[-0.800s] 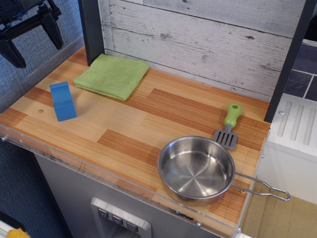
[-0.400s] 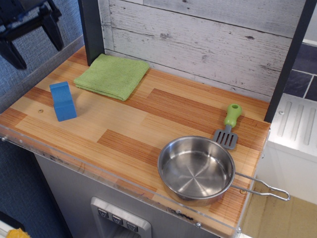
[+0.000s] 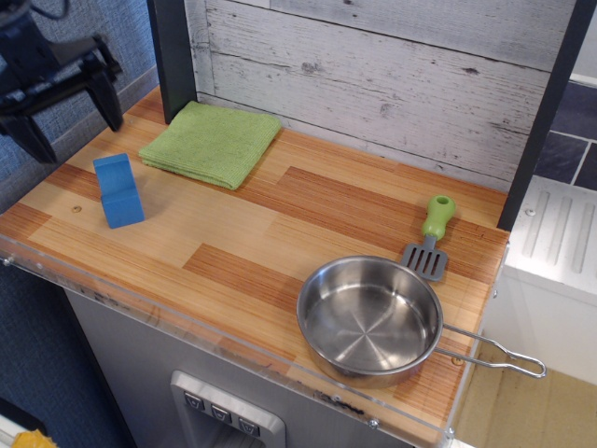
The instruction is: Puts the blue block on the green napkin.
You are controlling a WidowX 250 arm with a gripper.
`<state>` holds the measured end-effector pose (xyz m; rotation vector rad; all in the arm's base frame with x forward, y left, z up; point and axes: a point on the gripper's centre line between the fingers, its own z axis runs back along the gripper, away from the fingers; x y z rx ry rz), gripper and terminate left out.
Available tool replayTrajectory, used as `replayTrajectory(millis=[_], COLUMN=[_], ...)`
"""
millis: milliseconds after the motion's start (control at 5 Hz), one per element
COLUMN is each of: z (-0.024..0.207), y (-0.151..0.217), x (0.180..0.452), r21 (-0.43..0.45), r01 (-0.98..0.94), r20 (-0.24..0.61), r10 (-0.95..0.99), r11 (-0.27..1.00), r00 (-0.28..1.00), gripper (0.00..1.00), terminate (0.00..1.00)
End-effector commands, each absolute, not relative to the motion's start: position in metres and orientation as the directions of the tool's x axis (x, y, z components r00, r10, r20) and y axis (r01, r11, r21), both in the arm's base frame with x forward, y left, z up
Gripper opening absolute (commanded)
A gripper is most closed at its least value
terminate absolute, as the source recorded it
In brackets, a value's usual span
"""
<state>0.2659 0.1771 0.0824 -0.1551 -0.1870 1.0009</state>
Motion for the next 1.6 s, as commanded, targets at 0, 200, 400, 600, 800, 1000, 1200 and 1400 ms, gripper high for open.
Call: replayTrajectory(millis=[0,200,400,600,800,1000,1200,1400], z=[0.062,0.048,0.032,0.021,0.009,0.013,0.022,0.028], y=[0.174,0.168,0.165,0.169,0.173,0.173,0.174,0.175], x=[0.281,0.284,0.285,0.283,0.28,0.278,0.278,0.277], r21=[-0.205,-0.175,-0.138,-0.104,-0.061,-0.08,-0.09,-0.096], r01=[-0.798,-0.79,-0.786,-0.788,-0.789,-0.787,-0.787,-0.784], r20=[0.109,0.102,0.094,0.096,0.085,0.09,0.11,0.107], r10=[0.824,0.809,0.798,0.795,0.791,0.791,0.791,0.79], r11=[0.566,0.588,0.602,0.607,0.611,0.612,0.611,0.613], r00=[0.556,0.579,0.595,0.599,0.606,0.606,0.602,0.604], gripper=[1.0,1.0,1.0,1.0,1.0,0.0,0.0,0.0], terminate=[0.0,0.0,0.0,0.0,0.0,0.0,0.0,0.0])
